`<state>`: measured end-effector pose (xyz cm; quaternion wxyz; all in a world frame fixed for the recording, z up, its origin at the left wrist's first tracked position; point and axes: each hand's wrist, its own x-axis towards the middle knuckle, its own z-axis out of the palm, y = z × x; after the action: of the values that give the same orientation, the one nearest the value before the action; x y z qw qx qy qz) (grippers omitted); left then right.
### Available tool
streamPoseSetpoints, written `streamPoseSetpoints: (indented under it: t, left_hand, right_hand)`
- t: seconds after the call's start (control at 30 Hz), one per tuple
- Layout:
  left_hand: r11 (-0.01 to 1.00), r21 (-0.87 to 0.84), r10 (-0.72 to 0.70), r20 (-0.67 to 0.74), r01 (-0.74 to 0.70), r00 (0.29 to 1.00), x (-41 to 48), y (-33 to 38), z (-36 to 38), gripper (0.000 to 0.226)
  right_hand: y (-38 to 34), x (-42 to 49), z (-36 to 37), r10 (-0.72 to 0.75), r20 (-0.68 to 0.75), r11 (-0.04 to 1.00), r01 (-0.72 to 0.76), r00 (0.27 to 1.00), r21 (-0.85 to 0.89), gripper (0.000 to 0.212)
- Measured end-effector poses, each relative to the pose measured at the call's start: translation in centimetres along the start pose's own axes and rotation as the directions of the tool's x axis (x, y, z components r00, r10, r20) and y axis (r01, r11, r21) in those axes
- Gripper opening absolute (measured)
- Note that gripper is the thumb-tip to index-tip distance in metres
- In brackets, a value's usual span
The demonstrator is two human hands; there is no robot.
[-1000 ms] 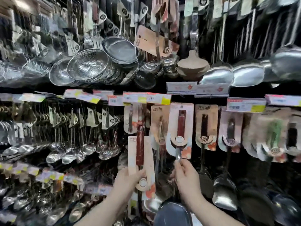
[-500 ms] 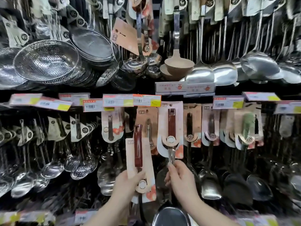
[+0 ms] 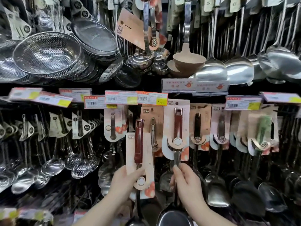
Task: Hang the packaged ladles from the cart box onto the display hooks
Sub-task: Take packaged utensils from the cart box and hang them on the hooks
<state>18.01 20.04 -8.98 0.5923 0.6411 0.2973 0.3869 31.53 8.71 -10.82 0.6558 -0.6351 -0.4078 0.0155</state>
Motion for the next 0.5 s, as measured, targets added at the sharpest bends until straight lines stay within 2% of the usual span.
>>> streamPoseSetpoints:
  t: [0.1,0.27,0.5]
  left_hand:
    - [1.0,0.004,0.002,-0.021,-0.002,1.0,0.0,0.0,0.0,0.012]
    - [1.0,-0.014,-0.014,-0.017,0.014,1.0,-0.4,-0.4,0.4,0.012]
    - [1.0,-0.024,-0.009,0.025,0.01,1.0,-1.2,-0.8,0.6,0.01]
  right_hand:
    - [0.2,-0.4,-0.4,-0.012,-0.025,1.0,0.012,1.0,0.017,0.026]
    - [-0.5,-0.4,-1.0,0.072,0.012,0.987,-0.073,0.997,0.142,0.025]
    - [-3.6,-0.7,-1.2,0.04,0.008,0.991,-0.041,0.999,0.125,0.03]
